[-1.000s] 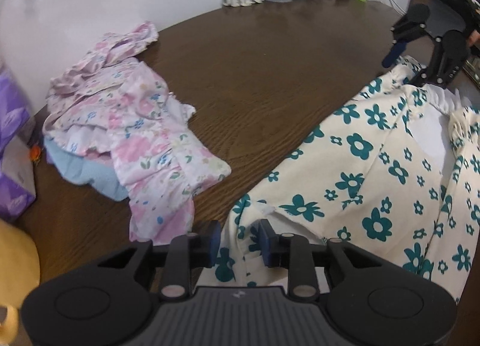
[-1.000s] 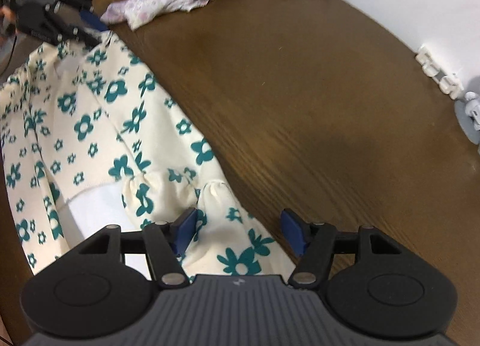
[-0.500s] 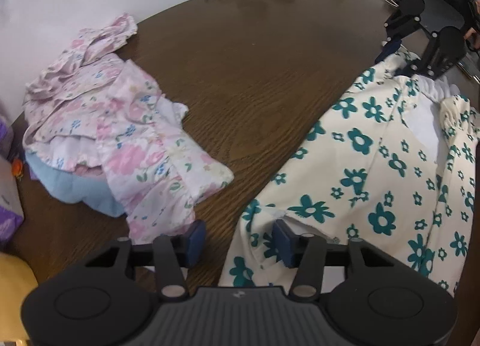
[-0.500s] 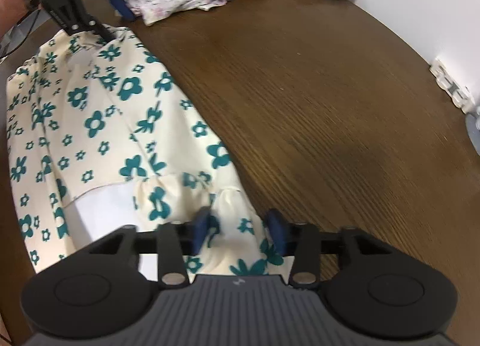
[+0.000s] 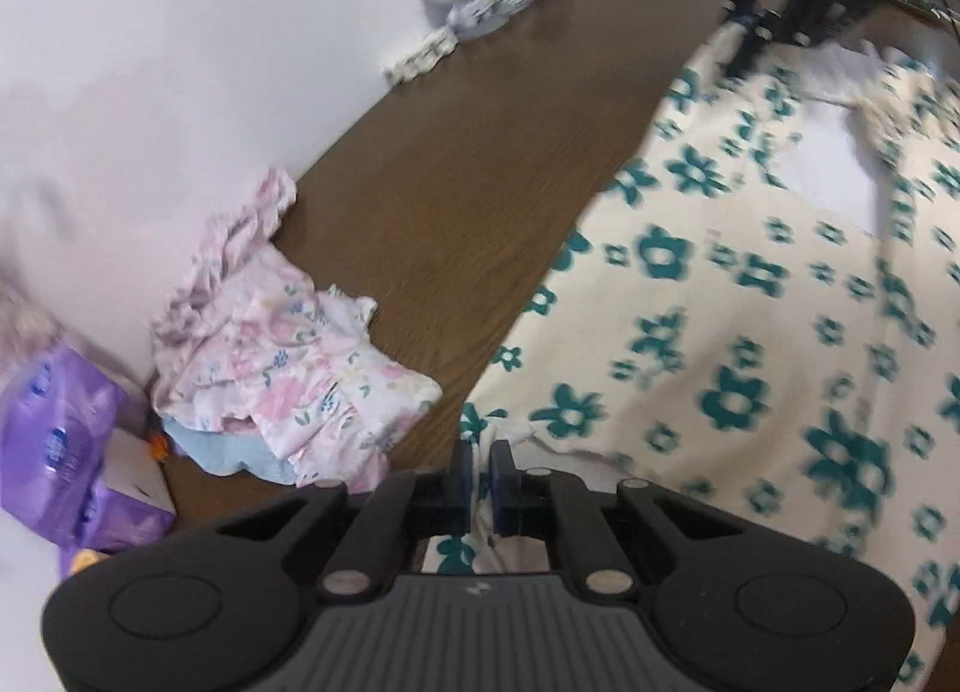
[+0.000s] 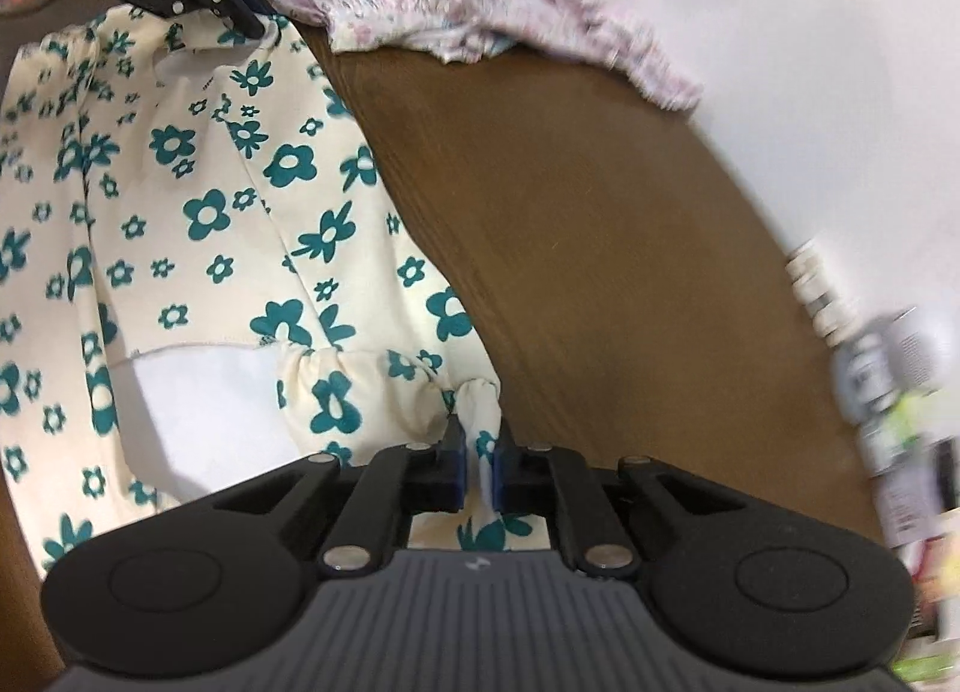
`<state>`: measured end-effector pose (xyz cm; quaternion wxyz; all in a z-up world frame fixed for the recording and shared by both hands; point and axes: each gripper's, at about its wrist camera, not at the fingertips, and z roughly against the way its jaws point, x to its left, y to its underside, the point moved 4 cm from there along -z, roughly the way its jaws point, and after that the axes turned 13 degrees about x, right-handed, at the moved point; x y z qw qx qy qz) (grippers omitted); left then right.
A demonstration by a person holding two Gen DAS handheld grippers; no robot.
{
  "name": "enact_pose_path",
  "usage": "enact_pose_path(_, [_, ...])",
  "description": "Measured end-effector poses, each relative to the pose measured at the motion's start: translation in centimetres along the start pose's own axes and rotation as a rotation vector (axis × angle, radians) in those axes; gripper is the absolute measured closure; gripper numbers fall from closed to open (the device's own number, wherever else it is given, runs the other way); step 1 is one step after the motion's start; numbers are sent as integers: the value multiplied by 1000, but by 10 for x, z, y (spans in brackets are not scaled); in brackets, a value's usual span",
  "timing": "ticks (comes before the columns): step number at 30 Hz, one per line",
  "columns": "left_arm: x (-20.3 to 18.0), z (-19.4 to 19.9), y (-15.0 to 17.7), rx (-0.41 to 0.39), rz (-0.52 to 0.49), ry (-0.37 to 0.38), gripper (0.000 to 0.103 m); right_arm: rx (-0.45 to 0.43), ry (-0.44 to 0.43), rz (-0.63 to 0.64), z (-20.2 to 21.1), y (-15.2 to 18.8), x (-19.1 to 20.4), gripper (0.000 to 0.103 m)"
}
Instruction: Fold clothes
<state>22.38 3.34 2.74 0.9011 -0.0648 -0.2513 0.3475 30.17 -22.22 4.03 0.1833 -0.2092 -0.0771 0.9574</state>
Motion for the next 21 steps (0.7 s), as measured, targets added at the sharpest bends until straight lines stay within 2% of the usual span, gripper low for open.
enact_pose_path(4, [-27, 23, 10, -59, -44, -146, 98, -69, 124, 49, 23, 14, 25, 97])
enact_pose_path(8, [-63, 50, 27, -138, -90, -310, 98, -104, 317, 143, 36, 31, 59, 97])
enact_pose_path(10, [-85, 53, 40, -133, -128, -314, 98, -104, 373, 198, 34, 40, 80, 97])
enact_pose_path(11, [-94, 52, 45, -122, -136, -293, 98, -104, 398, 223, 33, 44, 91, 97])
enact_pose_path(13, [-108, 50, 56, -100, -142, -272, 99, -101, 395, 236, 32, 51, 107, 97])
enact_pose_path(18, [-115, 55, 66, -105, -91, -268, 99, -122, 425, 206, 40, 60, 127, 97])
enact_pose_path(21, [-117, 52, 67, -96, -85, -257, 99, -110, 448, 229, 39, 63, 140, 97])
